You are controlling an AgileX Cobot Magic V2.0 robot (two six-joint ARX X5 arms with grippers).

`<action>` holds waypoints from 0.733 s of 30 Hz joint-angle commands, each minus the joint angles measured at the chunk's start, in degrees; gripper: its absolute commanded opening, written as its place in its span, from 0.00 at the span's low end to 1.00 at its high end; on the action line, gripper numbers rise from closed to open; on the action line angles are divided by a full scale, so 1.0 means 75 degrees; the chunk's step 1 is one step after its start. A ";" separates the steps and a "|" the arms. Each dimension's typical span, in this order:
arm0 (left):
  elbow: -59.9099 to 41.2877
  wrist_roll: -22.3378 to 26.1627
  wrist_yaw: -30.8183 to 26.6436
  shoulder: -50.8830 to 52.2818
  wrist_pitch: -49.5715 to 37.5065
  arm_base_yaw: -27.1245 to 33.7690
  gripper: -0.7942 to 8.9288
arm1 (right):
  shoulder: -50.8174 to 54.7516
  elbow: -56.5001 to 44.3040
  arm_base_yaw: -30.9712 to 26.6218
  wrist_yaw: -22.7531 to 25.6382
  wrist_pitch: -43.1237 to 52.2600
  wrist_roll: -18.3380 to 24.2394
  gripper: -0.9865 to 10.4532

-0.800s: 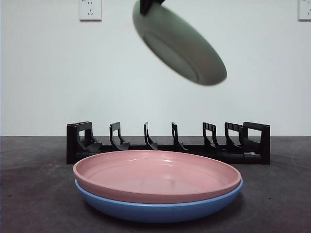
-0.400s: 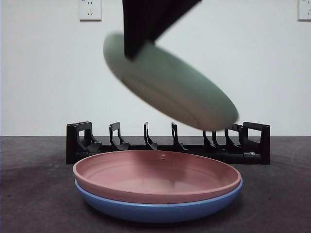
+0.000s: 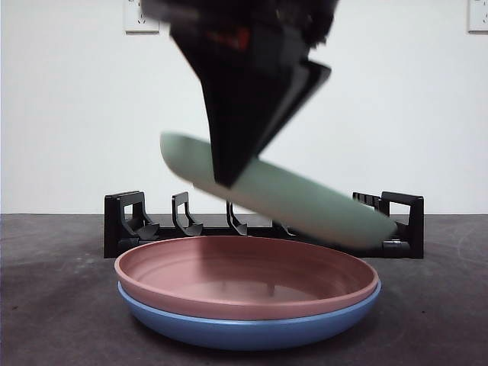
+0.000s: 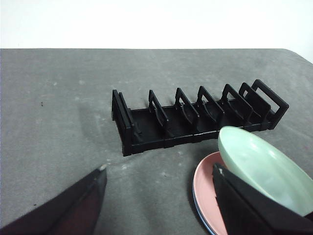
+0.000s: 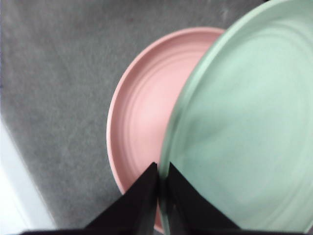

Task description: Place the plate

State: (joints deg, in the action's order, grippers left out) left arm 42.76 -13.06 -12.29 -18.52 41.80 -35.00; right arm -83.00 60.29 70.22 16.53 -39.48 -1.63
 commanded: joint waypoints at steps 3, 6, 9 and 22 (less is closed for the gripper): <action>0.0134 0.0029 -0.0047 -0.0017 -0.0082 -0.0029 0.44 | -0.0181 -0.0050 0.0172 0.0032 0.0283 0.0111 0.10; 0.0134 0.0023 -0.0047 -0.0017 -0.0082 -0.0029 0.44 | -0.0283 -0.0052 0.0175 -0.0093 0.0393 0.0152 0.10; 0.0134 0.0023 -0.0047 -0.0017 -0.0082 -0.0029 0.44 | -0.0466 -0.0052 0.0187 -0.0385 0.0527 0.0219 0.10; 0.0134 0.0026 -0.0047 -0.0017 -0.0079 -0.0029 0.44 | -0.1090 -0.0052 0.0221 -0.0638 0.0525 0.0251 0.16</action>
State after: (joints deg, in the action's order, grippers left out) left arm 42.76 -13.08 -12.29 -18.52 41.80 -35.00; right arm -90.17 59.40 70.96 11.90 -35.77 0.21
